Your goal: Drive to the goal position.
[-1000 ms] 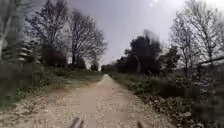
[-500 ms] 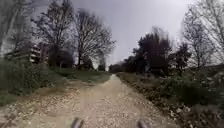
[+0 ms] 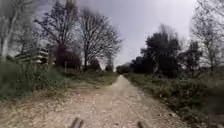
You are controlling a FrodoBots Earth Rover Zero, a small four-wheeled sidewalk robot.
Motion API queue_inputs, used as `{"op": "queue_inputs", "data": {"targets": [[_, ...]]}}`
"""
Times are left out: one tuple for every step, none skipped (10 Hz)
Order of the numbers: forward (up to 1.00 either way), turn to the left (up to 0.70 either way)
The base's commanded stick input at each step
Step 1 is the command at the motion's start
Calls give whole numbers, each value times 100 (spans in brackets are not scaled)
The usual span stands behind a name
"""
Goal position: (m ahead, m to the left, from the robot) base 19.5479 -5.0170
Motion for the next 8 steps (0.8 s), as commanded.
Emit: {"op": "queue_inputs", "data": {"targets": [[85,0],[85,0],[85,0],[85,-19],[85,-34],[85,-11],[85,0],[85,0]]}}
